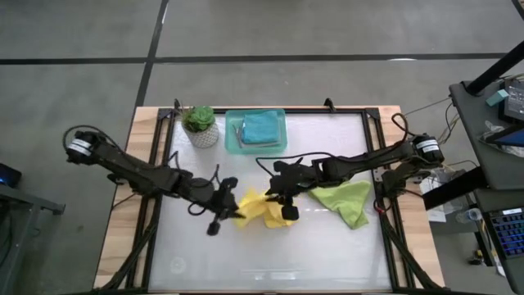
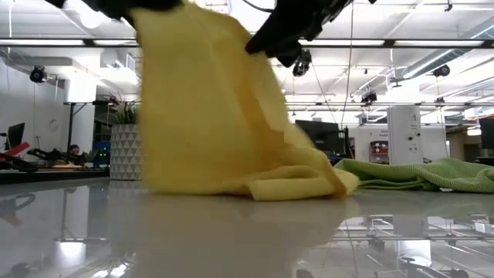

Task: Fold microfiber towels
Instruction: Fold the yellow microfiber cloth

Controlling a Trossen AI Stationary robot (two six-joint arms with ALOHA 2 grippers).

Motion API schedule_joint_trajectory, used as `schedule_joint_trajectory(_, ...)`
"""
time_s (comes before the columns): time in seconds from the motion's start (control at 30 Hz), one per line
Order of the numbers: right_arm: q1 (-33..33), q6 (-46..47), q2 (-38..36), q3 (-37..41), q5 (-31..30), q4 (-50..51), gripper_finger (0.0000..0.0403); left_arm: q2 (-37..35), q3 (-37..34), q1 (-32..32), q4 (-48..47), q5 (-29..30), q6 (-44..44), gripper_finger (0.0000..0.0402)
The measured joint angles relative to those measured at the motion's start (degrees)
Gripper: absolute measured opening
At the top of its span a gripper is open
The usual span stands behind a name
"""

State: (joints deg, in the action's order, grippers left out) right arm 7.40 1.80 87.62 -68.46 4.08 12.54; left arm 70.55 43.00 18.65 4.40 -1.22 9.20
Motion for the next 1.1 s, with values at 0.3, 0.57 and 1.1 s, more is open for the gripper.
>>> schedule_joint_trajectory(0.3,-4.21,2.71,3.04,1.93,-8.74,-0.01,0.0168,-1.47,-0.63,0.73,-1.95,10.34,15.80,0.0000)
schedule_joint_trajectory(0.57,-4.56,3.78,3.25,2.12,-0.07,2.13,0.0193,-1.49,-2.88,0.75,-2.40,10.62,17.50,0.0000)
schedule_joint_trajectory(1.1,2.47,10.44,3.72,10.79,-2.52,-18.26,0.0194,-1.34,-2.86,0.75,-2.36,10.69,17.21,0.0000)
